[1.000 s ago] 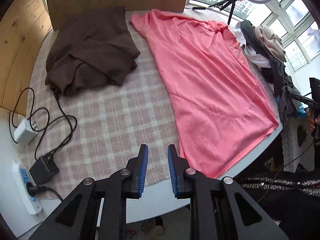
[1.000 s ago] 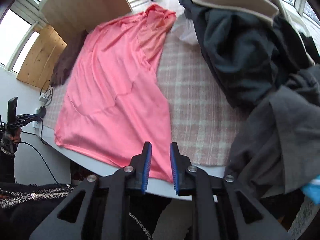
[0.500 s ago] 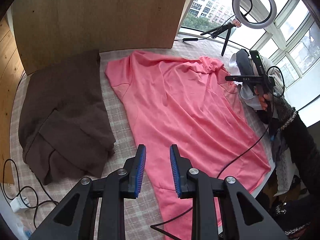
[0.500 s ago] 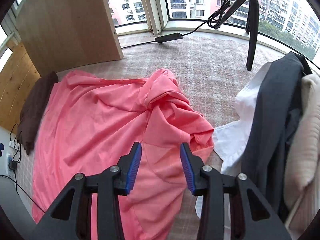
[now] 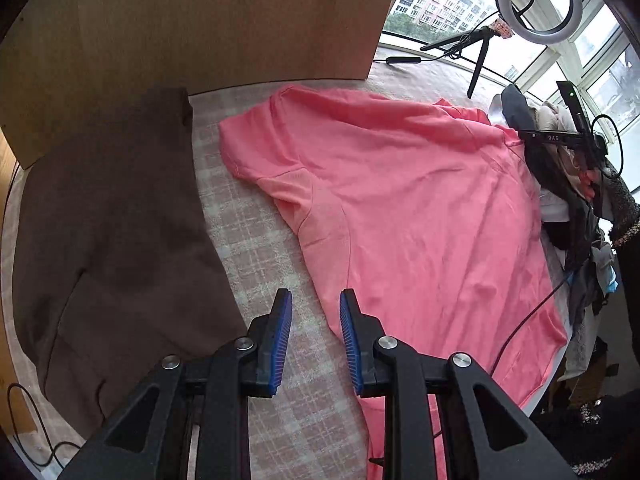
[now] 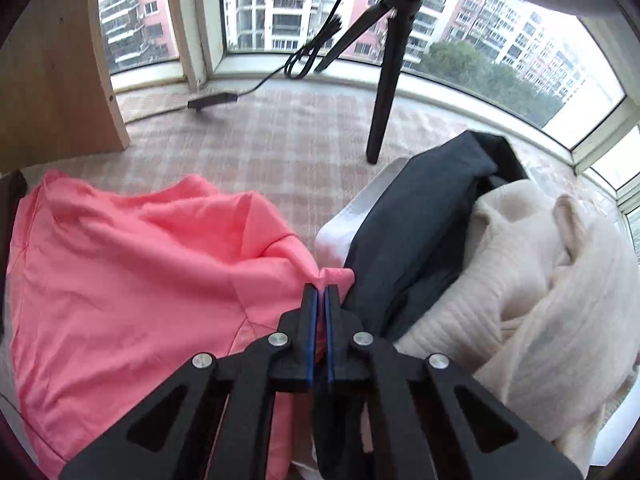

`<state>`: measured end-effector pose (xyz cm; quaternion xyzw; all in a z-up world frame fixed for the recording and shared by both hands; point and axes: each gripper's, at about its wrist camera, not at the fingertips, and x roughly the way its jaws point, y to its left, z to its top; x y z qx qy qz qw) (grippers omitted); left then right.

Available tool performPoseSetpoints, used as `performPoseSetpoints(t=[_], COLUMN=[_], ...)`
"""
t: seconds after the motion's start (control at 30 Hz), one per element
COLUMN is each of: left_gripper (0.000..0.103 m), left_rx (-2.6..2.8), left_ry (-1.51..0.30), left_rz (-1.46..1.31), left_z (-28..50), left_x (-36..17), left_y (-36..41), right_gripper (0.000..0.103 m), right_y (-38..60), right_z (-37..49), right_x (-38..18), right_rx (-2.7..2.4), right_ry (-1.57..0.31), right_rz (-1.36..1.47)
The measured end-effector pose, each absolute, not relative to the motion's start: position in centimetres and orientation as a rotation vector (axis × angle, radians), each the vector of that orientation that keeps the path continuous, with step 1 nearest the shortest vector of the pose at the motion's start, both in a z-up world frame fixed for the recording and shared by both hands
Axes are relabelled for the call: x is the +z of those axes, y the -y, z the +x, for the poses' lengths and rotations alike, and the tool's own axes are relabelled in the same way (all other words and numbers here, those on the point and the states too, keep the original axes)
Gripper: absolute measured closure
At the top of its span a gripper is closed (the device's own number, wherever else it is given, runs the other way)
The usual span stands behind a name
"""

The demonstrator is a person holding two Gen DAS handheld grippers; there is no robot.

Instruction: Fold clothes

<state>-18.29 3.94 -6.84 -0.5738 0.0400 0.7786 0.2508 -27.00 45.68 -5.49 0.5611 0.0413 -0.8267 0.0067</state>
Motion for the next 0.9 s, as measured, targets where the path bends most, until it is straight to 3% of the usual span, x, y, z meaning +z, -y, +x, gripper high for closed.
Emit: performPoseSetpoints(t=[0.03, 0.1, 0.17, 0.27, 0.4, 0.63, 0.8, 0.9], left_gripper=[0.079, 0.076, 0.071, 0.066, 0.065, 0.065, 0.065, 0.065], left_rx=[2.130, 2.154, 2.176, 2.230, 2.229, 2.209, 2.172, 2.168], left_ry=[-0.136, -0.179, -0.193, -0.250, -0.234, -0.331, -0.372, -0.374], left_rz=[-1.556, -1.550, -1.537, -1.529, -1.542, -1.561, -1.543, -1.542], left_z=[-19.1, -20.9, -22.9, -26.1, -30.5, -34.2, -34.3, -34.7], left_x=[-6.9, -6.9, -6.7, -7.0, -8.3, -11.1, -11.5, -11.8], left_y=[-4.4, -5.3, -5.9, -7.0, -8.5, -11.0, -11.7, -11.7], right_gripper=[0.092, 0.058, 0.050, 0.050, 0.050, 0.050, 0.050, 0.050], right_y=[-46.0, -46.2, -45.7, -45.0, -44.0, -44.6, -42.4, -41.5], right_z=[-26.9, -27.0, -27.8, -29.9, -32.1, -34.3, -32.2, -31.9], right_x=[-5.0, -4.0, -3.5, -4.0, -6.4, -9.0, -8.7, -10.8], right_rx=[-2.603, -2.641, -2.653, -2.616, -2.562, -2.452, -2.418, -2.353], right_ry=[-0.141, -0.149, -0.143, -0.151, -0.238, -0.235, -0.427, -0.547], right_rz=[1.760, 1.725, 1.672, 1.670, 1.707, 1.716, 1.590, 1.680])
